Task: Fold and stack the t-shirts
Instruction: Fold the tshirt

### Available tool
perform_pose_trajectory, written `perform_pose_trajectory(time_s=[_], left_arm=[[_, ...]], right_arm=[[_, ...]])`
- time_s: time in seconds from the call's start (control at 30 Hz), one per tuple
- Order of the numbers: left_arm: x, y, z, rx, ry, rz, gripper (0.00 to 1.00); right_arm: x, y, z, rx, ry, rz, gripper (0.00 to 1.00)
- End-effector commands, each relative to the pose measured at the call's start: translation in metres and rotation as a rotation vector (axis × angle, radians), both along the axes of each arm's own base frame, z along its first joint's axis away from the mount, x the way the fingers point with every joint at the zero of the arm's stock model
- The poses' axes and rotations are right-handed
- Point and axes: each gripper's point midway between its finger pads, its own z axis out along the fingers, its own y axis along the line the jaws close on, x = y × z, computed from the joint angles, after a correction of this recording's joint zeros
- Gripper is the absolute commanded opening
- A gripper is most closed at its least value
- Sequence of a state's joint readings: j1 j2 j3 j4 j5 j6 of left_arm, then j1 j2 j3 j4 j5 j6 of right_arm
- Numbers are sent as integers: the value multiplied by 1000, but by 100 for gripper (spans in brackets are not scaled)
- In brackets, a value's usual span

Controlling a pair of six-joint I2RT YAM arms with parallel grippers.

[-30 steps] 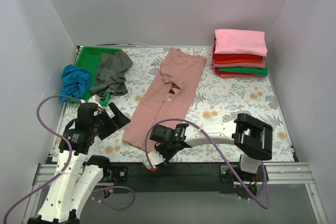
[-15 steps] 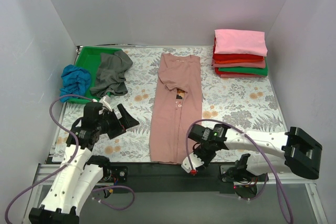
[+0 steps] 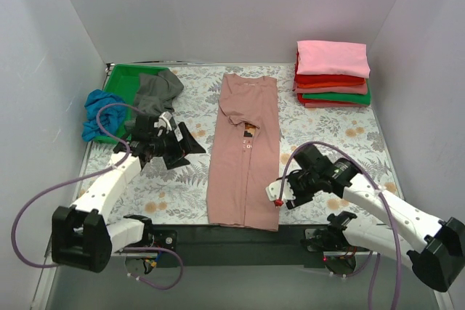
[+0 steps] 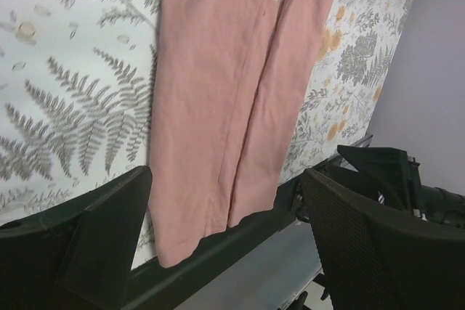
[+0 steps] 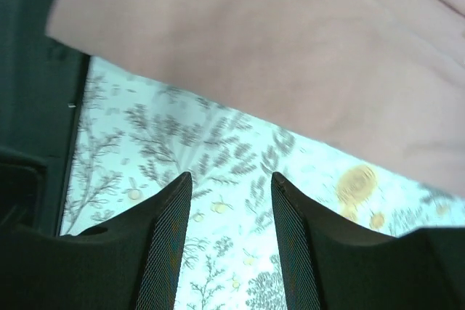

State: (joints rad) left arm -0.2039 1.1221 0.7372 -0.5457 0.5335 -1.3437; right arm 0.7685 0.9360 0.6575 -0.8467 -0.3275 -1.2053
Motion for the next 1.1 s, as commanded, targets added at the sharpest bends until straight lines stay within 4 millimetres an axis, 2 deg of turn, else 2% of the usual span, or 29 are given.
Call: perform_pose_trajectory(time_s=[0.0, 0.03, 0.07, 0.13, 0.17, 0.23, 0.3, 0.33, 0.4, 0.43, 0.5, 0.57, 0.6, 0.63, 0.67, 0.7, 0.73, 0.83, 0.87, 0.93, 0.97, 1.0, 1.07], left_arm=[[33, -21, 21, -18, -108, -67, 82], [40, -25, 9, -1, -80, -79, 82], [45, -28, 6, 6, -73, -89, 81], [59, -34, 9, 20, -93, -105, 80], [64, -37, 0, 37, -76, -117, 79], [77, -39, 0, 56, -93, -115, 79], [84, -40, -8, 71, -85, -126, 79], [91, -42, -4, 68, -100, -128, 79], [98, -46, -10, 72, -95, -142, 79], [105, -48, -5, 66, -116, -146, 78], [114, -52, -10, 65, -117, -158, 76], [129, -57, -3, 55, -149, -164, 72], [134, -59, -3, 56, -157, -166, 71], [141, -61, -11, 60, -146, -164, 69], [152, -64, -6, 56, -165, -159, 65], [159, -66, -8, 56, -165, -159, 64], [165, -69, -19, 51, -139, -155, 64], [184, -80, -20, 9, -132, -141, 60], [189, -82, -35, 3, -96, -134, 60], [205, -90, -31, -21, -112, -124, 58], [209, -92, -40, -28, -83, -110, 57], [218, -96, -35, -36, -98, -105, 54], [225, -99, -45, -40, -71, -87, 52]], right_arm=[[28, 1, 25, 123, -60, -110, 55], [33, 0, 28, 147, -65, -147, 55], [43, 5, 35, 201, -76, -201, 55], [57, -1, 38, 243, -78, -301, 55], [67, 2, 44, 286, -90, -332, 56], [86, -8, 50, 333, -70, -477, 57], [91, -8, 57, 405, 0, -532, 57], [100, -18, 60, 432, 13, -597, 57], [101, -17, 63, 503, 84, -620, 57], [105, -24, 63, 530, 112, -673, 57], [101, -23, 59, 559, 178, -680, 57], [105, -26, 58, 550, 173, -703, 56], [106, -27, 58, 548, 171, -708, 57], [106, -27, 56, 547, 172, -709, 57], [105, -26, 54, 547, 183, -708, 57], [104, -27, 53, 547, 188, -710, 57], [105, -27, 52, 546, 192, -714, 57], [106, -29, 51, 544, 194, -721, 57], [106, -29, 51, 544, 197, -723, 57], [106, -29, 49, 541, 202, -726, 56], [106, -30, 48, 540, 203, -727, 57], [106, -30, 48, 540, 203, -727, 56], [107, -30, 47, 536, 200, -731, 56]])
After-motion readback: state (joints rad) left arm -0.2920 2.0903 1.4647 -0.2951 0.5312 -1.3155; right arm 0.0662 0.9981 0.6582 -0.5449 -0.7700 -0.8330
